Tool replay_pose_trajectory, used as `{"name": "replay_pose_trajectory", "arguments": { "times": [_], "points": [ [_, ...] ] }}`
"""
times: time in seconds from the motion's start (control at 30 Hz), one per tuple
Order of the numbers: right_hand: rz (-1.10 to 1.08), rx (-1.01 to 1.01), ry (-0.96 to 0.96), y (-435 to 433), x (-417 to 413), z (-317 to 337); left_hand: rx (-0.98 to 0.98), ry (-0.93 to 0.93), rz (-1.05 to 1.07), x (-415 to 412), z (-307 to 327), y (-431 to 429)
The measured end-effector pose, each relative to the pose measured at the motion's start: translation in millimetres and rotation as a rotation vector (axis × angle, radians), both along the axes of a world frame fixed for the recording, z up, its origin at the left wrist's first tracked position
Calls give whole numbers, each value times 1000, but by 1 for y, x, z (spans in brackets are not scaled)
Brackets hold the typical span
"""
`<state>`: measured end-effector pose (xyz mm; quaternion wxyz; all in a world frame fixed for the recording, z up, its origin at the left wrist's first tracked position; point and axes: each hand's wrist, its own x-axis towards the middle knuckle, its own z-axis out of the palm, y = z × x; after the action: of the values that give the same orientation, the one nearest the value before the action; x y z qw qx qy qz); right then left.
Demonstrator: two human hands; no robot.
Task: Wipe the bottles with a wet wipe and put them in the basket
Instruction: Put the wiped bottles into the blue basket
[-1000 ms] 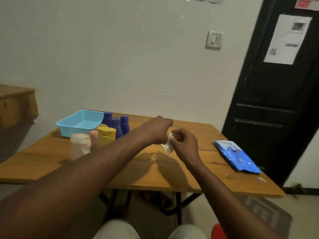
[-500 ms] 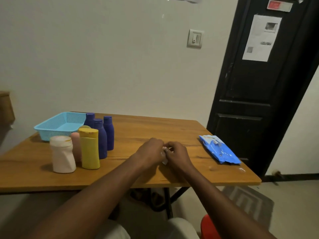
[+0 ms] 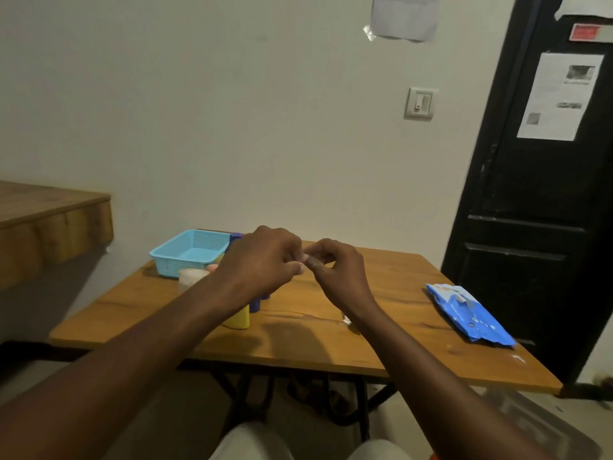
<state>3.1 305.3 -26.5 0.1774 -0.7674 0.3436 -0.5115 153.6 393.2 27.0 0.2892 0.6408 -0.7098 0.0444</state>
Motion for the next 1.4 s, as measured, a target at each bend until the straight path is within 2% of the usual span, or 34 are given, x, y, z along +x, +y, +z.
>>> {"name": "replay_pose_trajectory", "arguments": {
  "times": [0.23,0.53,0.9,1.17,1.4],
  "points": [
    [78,-8,76,12,53,27,14,106,61,65,24,21],
    [93,-25,186,-35,113,60,-14,301,129,137,26,-33],
    [99,42,702,-108,171,63,155,350,133,171,-4,-103],
    [214,63,778,-124,183,69,157,370,85,188,-25,-130],
    [213,134,684,-137,187,68,118,438,20,198,-33,-139]
  ]
}}
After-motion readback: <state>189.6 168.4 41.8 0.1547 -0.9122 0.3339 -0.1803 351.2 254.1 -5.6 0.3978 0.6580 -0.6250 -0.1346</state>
